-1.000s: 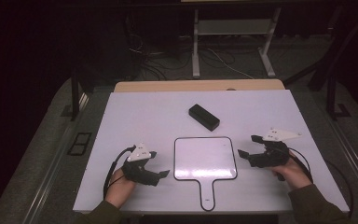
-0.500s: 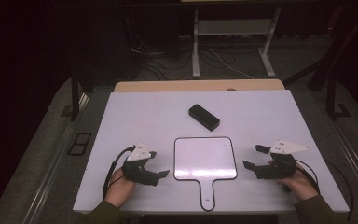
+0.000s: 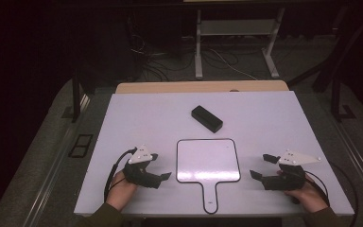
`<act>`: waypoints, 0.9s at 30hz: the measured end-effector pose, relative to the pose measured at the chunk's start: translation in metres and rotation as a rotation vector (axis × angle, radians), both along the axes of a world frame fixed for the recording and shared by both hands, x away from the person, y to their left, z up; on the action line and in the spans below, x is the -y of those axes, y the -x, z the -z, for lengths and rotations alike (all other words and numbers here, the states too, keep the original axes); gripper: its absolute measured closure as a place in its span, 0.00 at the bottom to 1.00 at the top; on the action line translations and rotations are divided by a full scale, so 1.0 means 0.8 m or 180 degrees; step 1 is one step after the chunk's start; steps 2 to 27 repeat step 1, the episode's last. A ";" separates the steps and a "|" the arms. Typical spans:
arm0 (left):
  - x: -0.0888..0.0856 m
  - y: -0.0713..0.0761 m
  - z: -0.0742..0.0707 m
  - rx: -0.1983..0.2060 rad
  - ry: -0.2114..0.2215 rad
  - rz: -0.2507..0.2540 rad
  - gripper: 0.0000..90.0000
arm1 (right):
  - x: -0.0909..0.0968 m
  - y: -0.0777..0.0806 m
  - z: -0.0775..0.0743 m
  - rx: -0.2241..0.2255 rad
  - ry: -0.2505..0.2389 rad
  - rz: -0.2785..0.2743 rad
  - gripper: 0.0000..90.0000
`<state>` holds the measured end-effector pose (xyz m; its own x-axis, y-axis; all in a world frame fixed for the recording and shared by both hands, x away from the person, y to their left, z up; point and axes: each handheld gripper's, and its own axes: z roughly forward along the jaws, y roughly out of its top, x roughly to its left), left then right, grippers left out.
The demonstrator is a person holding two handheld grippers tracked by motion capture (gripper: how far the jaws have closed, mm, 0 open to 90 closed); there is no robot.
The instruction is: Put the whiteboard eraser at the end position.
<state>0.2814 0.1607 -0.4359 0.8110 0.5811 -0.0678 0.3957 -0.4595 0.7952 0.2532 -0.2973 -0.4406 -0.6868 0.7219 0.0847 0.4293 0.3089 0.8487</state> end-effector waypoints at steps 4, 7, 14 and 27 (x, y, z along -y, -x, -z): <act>0.000 0.000 0.000 0.0002 -0.0010 0.0004 0.16 | 0.000 0.000 0.000 -0.0001 -0.0001 0.0004 0.19; 0.000 0.000 0.000 0.0002 -0.0010 0.0004 0.16 | 0.000 0.000 0.000 -0.0001 -0.0001 0.0004 0.19; 0.000 0.000 0.000 0.0002 -0.0010 0.0004 0.16 | 0.000 0.000 0.000 -0.0001 -0.0001 0.0004 0.19; 0.000 0.000 0.000 0.0002 -0.0010 0.0004 0.16 | 0.000 0.000 0.000 -0.0001 -0.0001 0.0004 0.19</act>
